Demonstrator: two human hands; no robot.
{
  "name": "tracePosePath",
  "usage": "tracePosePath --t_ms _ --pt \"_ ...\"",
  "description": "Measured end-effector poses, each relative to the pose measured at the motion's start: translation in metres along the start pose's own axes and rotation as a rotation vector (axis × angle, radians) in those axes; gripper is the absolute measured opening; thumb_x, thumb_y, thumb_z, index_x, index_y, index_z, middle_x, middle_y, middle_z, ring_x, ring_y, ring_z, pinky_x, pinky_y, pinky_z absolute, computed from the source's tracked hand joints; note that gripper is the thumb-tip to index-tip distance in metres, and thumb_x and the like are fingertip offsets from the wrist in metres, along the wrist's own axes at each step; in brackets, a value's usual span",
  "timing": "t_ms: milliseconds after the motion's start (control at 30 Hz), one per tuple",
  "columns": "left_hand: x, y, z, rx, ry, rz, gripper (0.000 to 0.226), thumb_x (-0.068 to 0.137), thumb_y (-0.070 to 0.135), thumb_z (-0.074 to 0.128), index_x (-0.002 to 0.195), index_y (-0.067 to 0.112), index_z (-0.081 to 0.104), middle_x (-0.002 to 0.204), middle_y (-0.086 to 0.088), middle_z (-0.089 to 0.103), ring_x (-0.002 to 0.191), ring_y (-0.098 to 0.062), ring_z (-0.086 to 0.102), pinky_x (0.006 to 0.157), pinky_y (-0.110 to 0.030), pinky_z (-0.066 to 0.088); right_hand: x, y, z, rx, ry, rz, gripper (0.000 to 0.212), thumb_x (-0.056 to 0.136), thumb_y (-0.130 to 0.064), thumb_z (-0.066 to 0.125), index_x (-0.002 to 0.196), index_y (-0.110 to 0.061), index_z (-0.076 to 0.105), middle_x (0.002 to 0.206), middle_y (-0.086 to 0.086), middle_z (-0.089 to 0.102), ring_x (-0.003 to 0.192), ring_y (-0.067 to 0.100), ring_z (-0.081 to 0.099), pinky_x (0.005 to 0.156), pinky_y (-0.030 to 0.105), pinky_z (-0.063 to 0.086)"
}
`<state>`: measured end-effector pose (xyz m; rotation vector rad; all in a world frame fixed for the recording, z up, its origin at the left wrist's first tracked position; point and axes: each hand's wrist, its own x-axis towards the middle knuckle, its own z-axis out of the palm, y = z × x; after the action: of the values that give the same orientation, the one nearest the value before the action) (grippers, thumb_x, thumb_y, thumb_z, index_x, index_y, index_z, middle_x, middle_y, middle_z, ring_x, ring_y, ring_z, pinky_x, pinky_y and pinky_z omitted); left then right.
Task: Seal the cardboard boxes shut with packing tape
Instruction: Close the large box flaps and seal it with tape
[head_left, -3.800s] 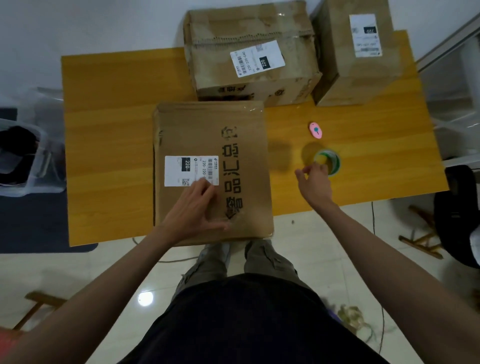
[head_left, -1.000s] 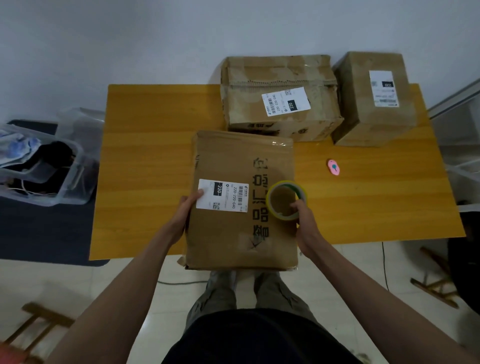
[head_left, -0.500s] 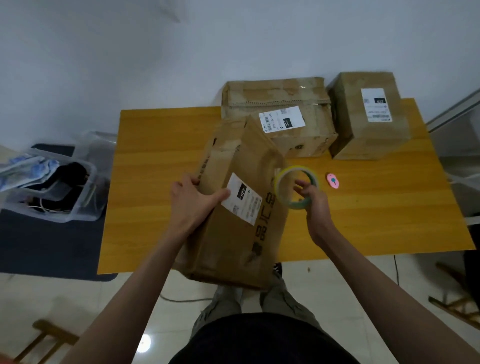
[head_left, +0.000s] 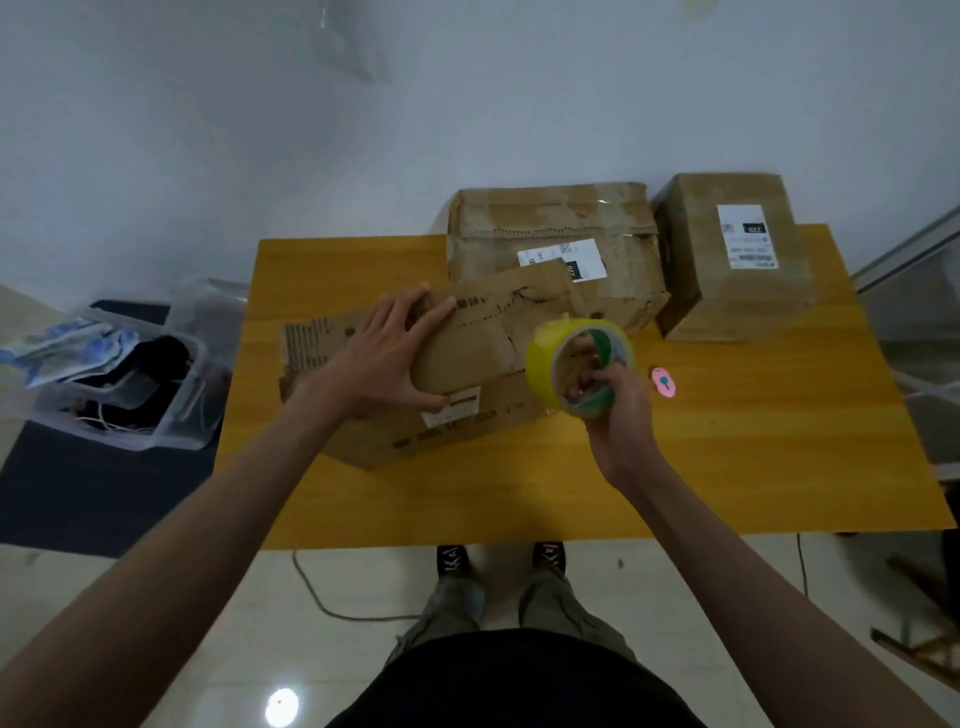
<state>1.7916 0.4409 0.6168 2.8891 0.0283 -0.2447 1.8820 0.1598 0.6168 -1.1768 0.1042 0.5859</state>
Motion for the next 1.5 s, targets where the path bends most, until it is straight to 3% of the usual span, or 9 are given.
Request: tracePosePath --t_ms 133,267,467,733,900,1033,1167,1300,1500 --pt "0.005 0.002 -0.003 -0.024 -0.042 -0.031 0.116 0.072 0.100 0.026 0.161 0.034 -0.007 0.170 -0.003 -0.015 0.156 -0.023 -0.010 0.126 -0.049 -0.006 -0.008 0.000 0.012 0.051 -0.087 0.026 0.026 0.094 0.003 0.039 0.073 -0.010 0.048 0.067 0.005 0.047 0.063 0.019 0.045 0.061 0.035 0.037" --pt "0.009 0.022 -0.018 -0.265 0.084 -0.047 0.085 0.092 0.081 0.017 0.162 0.032 0.016 0.171 0.002 0.005 0.156 -0.015 0.005 0.127 -0.046 -0.003 -0.005 -0.003 0.020 0.001 -0.153 0.022 0.023 0.094 0.004 0.038 0.077 -0.010 0.045 0.071 0.010 0.042 0.061 0.020 0.044 0.057 0.031 0.040" --pt "0.019 0.067 -0.066 -0.666 0.294 0.125 0.030 0.105 0.032 0.051 0.128 0.024 0.069 0.126 0.011 0.064 0.119 -0.003 0.057 0.102 -0.027 0.046 -0.003 -0.006 0.020 -0.033 -0.194 0.039 0.021 0.094 0.002 0.041 0.077 -0.010 0.045 0.069 0.007 0.047 0.061 0.018 0.047 0.057 0.029 0.043" --pt "0.026 0.090 -0.082 -0.771 0.175 0.156 0.012 0.084 0.017 0.079 0.095 0.016 0.080 0.095 0.010 0.073 0.090 -0.003 0.067 0.082 -0.014 0.051 -0.003 -0.014 0.017 -0.075 -0.206 0.051 0.005 0.084 -0.011 0.052 0.080 -0.007 0.051 0.073 0.011 0.048 0.065 0.020 0.047 0.060 0.031 0.043" --pt "0.030 0.096 -0.083 -0.734 0.200 0.100 0.015 0.088 0.011 0.074 0.083 0.026 0.074 0.082 0.017 0.069 0.080 0.004 0.066 0.073 -0.010 0.050 -0.009 -0.020 0.016 0.025 -0.213 0.097 0.047 0.097 -0.024 0.058 0.142 -0.032 0.048 0.131 0.006 0.061 0.110 0.029 0.066 0.074 0.042 0.057" --pt "0.038 0.088 -0.083 -0.830 0.238 -0.054 0.016 0.091 0.010 0.071 0.086 0.025 0.073 0.087 0.009 0.074 0.081 -0.004 0.069 0.076 -0.021 0.057 -0.012 -0.035 0.019 -0.081 -0.303 -0.098 0.055 0.098 -0.041 0.055 0.149 -0.042 0.035 0.152 0.001 0.043 0.129 0.029 0.055 0.081 0.041 0.056" --pt "0.049 0.078 -0.100 -0.962 0.222 -0.119 0.005 0.093 0.005 0.069 0.094 0.007 0.074 0.086 0.000 0.075 0.078 -0.007 0.070 0.073 -0.020 0.056 -0.009 -0.046 0.017 -0.506 -0.369 -0.236 0.072 0.074 -0.066 0.074 0.129 -0.024 0.054 0.134 0.011 0.053 0.116 0.028 0.060 0.087 0.051 0.056" --pt "0.065 0.069 -0.127 -0.749 0.199 -0.093 0.015 0.091 0.004 0.072 0.085 0.018 0.072 0.083 -0.004 0.074 0.077 -0.015 0.071 0.076 -0.032 0.060 -0.004 -0.060 0.024 -0.718 -0.311 -0.469 0.027 0.079 -0.053 0.070 0.104 -0.045 0.063 0.138 -0.012 0.042 0.131 0.005 0.042 0.100 0.017 0.042" --pt "0.089 0.041 -0.175 -0.575 0.274 -0.085 0.004 0.089 0.006 0.074 0.093 0.007 0.074 0.077 0.005 0.071 0.062 0.002 0.068 0.076 -0.019 0.060 -0.015 -0.068 0.033 -0.585 -0.277 -0.428 0.037 0.095 -0.039 0.058 0.082 -0.005 0.062 0.067 0.005 0.065 0.063 0.019 0.065 0.055 0.027 0.050"
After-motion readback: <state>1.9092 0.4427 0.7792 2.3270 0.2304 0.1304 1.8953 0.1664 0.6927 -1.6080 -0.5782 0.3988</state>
